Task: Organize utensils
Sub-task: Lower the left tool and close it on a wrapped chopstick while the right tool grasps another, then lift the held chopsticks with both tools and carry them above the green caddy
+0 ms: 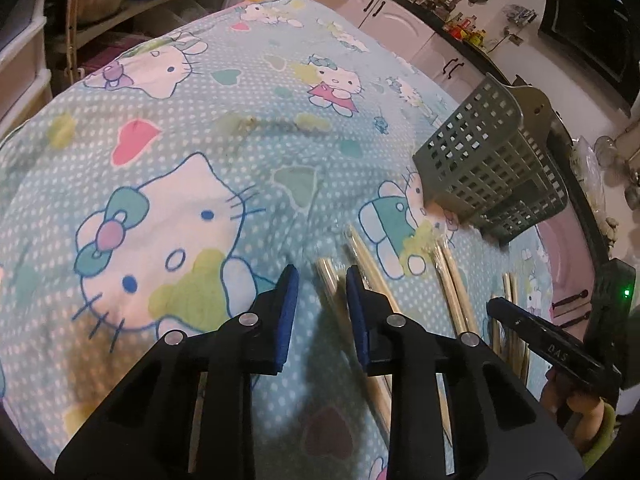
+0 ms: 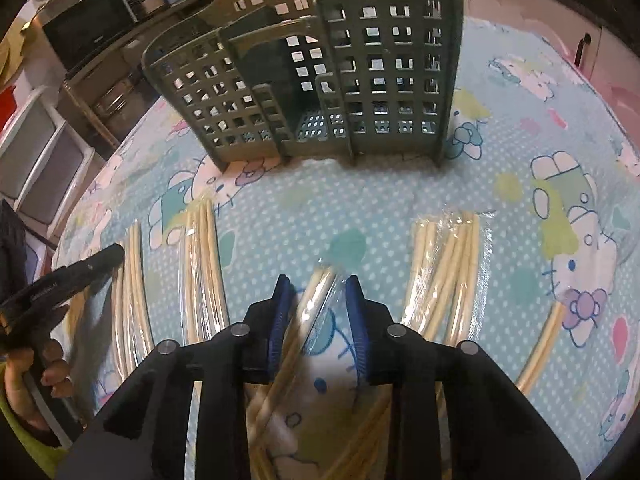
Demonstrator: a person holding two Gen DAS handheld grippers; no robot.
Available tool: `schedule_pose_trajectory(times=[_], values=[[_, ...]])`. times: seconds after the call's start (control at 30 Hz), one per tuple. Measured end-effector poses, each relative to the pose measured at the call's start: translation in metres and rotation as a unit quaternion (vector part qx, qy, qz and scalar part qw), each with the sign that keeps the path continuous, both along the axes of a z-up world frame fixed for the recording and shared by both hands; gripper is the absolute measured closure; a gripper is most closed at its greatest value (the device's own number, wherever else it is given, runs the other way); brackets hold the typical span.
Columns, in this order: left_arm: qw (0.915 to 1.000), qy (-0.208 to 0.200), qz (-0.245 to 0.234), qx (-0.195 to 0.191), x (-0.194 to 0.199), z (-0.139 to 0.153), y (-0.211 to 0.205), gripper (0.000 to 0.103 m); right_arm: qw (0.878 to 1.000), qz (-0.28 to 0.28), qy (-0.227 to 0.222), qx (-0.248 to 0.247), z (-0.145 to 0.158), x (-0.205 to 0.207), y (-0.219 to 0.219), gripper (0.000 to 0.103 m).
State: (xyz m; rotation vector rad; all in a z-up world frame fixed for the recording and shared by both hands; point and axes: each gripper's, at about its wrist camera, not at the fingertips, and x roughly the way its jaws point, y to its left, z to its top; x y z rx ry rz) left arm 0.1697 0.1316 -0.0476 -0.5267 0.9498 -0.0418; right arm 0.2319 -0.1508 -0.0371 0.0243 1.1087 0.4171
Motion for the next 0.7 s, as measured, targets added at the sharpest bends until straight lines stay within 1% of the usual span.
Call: schedule_pose_trajectory(times=[0.03, 0.1, 0.17, 0.23, 0.37, 0.43, 0.57, 0.7], values=[[1.0000, 0.001, -0.002, 0.000, 0.003, 0.000, 0.000, 0.087, 1.000, -0.002, 0.004, 0.000, 0.000, 0.002, 0.000, 0.077], [1.0000, 0.005, -0.004, 0.005, 0.009, 0.000, 0.002, 0.091, 1.000, -0.002, 0.007, -0.002, 0.001, 0.006, 0.001, 0.085], [0.9999, 0.007, -0.006, 0.006, 0.015, 0.000, 0.004, 0.097, 1.000, 0.000, 0.010, 0.001, 0.002, 0.009, 0.000, 0.089], [0.9999, 0.009, -0.011, 0.006, 0.018, 0.001, 0.006, 0.098, 1.000, 0.004, 0.012, 0.003, 0.002, 0.014, 0.000, 0.090], [0.9998, 0.005, -0.017, 0.011, 0.017, 0.007, 0.007, 0.099, 0.999, 0.011, 0.018, 0.029, 0.007, 0.019, -0.002, 0.092], [0.9997, -0.003, -0.017, 0.016, 0.014, 0.014, 0.009, 0.099, 0.999, 0.018, 0.013, 0.040, 0.013, 0.016, -0.004, 0.092], [0.9981, -0.038, -0.024, 0.042, 0.005, 0.043, 0.008, 0.099, 0.997, 0.035, -0.003, 0.070, 0.030, 0.010, -0.006, 0.093], [0.9943, -0.077, -0.037, 0.063, 0.000, 0.078, 0.004, 0.100, 0.994, 0.052, -0.036, 0.091, 0.053, -0.002, -0.009, 0.093]])
